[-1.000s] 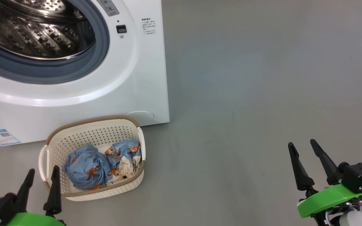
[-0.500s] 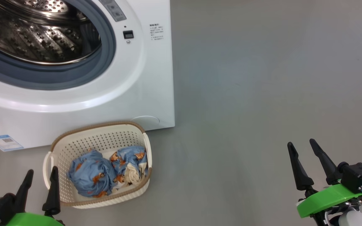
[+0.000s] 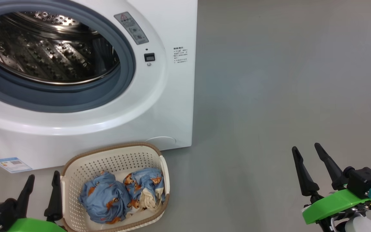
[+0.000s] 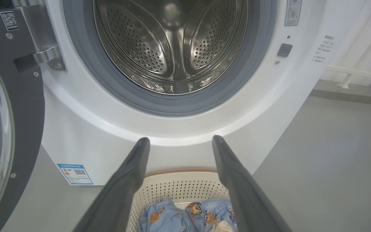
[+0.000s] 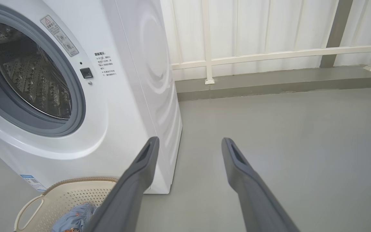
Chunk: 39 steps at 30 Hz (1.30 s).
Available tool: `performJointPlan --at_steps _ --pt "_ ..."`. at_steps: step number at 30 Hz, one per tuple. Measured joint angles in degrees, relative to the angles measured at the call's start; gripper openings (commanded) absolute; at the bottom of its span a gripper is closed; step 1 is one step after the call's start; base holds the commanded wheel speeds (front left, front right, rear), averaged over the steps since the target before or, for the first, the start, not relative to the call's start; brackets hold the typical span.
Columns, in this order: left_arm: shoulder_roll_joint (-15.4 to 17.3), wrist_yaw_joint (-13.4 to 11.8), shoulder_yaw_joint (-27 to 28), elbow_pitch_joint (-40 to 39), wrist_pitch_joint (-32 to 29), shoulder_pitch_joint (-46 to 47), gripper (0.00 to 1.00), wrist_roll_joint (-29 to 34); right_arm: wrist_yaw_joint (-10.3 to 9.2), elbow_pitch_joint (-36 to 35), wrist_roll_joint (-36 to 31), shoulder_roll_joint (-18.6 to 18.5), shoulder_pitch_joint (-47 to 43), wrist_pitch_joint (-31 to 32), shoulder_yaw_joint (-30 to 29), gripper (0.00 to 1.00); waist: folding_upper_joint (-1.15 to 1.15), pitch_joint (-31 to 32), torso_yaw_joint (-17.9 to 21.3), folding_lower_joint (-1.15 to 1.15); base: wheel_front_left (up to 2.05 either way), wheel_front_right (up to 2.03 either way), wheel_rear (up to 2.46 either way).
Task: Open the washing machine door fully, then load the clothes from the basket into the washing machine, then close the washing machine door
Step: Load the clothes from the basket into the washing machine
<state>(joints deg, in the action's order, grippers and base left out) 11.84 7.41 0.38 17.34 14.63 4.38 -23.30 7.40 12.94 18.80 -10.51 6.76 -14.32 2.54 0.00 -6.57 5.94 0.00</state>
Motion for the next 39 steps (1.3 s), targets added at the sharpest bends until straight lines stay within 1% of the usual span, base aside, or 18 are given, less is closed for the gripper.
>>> performJointPlan --at_steps 12,23,29,33,37,39 --pt "-0.7 0.0 0.1 0.7 0.0 0.0 1.0 0.0 0.0 0.0 0.0 -0.1 0.0 0.0 0.2 1.0 0.0 0.2 -0.2 0.0 0.09 -0.09 0.0" --pt "-2.0 0.0 0.1 2.7 0.0 0.2 1.0 -0.1 0.0 -0.5 0.0 0.1 0.0 0.0 0.2 1.0 0.0 -1.7 -0.4 0.0 0.0 0.0 0.0" --pt "-2.5 0.0 -0.4 4.8 0.0 1.1 1.0 -0.1 0.0 -0.7 0.0 0.9 0.5 0.0 0.2 1.0 0.0 -3.9 -0.4 0.0 0.0 0.0 0.0" --pt "-2.2 0.0 -1.9 7.3 0.0 3.1 1.0 -0.3 0.0 -1.2 0.0 1.5 2.1 0.0 0.3 1.0 0.0 -6.0 -0.3 0.0 0.0 0.0 0.0" --pt "-1.3 0.0 -4.0 9.8 0.0 6.4 1.0 -1.4 0.0 -1.6 0.0 2.3 4.0 0.0 0.2 1.0 0.0 -8.7 0.0 0.0 0.0 0.0 0.0" --pt "-0.2 0.0 -5.9 12.4 0.0 9.4 1.0 -2.5 0.0 -1.9 -0.1 3.4 5.5 0.0 0.2 1.0 0.0 -11.1 0.1 0.0 0.0 0.0 0.0"
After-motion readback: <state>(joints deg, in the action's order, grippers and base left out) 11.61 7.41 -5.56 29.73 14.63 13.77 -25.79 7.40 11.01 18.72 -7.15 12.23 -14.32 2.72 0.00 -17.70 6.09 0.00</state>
